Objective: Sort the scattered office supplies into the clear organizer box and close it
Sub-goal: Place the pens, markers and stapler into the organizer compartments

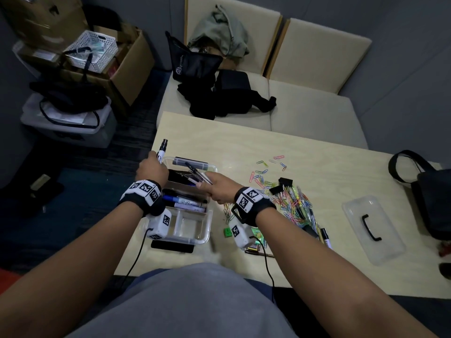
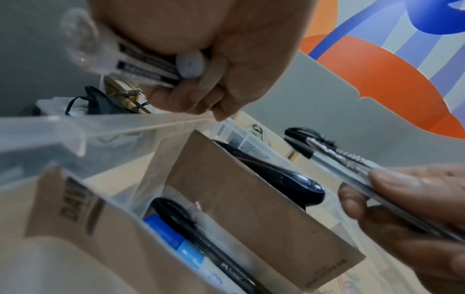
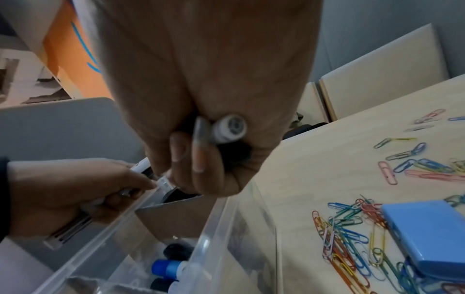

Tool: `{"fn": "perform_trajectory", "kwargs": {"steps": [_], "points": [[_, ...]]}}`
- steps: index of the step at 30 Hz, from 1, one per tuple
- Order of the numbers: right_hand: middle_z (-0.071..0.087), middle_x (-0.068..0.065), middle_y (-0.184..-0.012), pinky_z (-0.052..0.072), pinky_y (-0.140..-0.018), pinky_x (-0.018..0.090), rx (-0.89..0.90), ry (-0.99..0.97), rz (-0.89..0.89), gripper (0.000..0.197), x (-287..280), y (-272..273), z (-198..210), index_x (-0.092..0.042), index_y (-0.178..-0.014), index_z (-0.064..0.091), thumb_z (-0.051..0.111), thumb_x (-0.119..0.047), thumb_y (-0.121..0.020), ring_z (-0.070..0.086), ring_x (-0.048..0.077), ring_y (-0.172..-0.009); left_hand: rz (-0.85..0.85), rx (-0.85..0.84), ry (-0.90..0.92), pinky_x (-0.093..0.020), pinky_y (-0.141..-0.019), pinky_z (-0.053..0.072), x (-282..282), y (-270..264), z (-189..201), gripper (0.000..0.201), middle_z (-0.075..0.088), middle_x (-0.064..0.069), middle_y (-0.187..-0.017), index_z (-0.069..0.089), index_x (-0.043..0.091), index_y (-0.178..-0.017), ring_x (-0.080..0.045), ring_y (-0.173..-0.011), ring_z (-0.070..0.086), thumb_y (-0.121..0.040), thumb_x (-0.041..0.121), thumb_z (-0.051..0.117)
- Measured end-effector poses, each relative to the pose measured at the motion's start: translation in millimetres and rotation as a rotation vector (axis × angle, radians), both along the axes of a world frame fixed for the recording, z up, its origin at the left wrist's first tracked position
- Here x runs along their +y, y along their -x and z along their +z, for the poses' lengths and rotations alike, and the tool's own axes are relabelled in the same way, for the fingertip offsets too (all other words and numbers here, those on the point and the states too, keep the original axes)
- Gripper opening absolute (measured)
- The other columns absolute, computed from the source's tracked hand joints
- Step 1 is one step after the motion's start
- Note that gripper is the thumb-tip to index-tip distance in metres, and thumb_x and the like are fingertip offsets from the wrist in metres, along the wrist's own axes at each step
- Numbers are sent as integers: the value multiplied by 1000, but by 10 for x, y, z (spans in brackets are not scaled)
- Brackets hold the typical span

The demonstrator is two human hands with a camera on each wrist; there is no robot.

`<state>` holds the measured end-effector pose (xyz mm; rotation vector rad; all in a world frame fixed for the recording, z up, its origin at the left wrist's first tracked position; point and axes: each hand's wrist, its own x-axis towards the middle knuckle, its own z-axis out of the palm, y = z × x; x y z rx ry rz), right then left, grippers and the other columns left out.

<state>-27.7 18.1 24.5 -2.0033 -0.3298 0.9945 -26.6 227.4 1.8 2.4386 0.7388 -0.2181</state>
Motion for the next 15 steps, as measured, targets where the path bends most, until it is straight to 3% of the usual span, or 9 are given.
{"fn": "perform_trajectory", "kwargs": {"steps": [5,8,11,15], "points": [[55,4,-70,35,-40,22,77,13,-6,15,7,-18,38,-6,-101,58,50,-18,-102,44,9,-45,-49,-33,-72,-48,-76,44,-47,25,10,23,56,-29,-112,46,-1,-115,-48,-100,56,-96,13,44],[63,7,-75,42,-43,23,48,132,168,18,16,-50,96,-3,-98,61,49,-15,-102,51,13,-51,-49,-35,-72,-48,-76,44,-43,35,2,24,56,-29,-112,46,-1,-115,-48,-99,56,-96,14,44],[69,14,-75,43,-47,23,-110,382,432,27,137,-76,172,2,-89,68,51,-18,-98,54,18,-52,-48,-39,-66,-47,-74,43,-41,33,0,23,56,-29,-111,46,0,-113,-48,-99,56,-96,15,44],[53,7,-67,39,-51,27,-305,571,619,14,524,-12,211,-2,-79,55,55,-8,-92,53,25,-63,-47,-37,-67,-47,-74,43,-38,29,-5,22,56,-29,-111,46,0,-113,-48,-99,56,-96,14,45]]}}
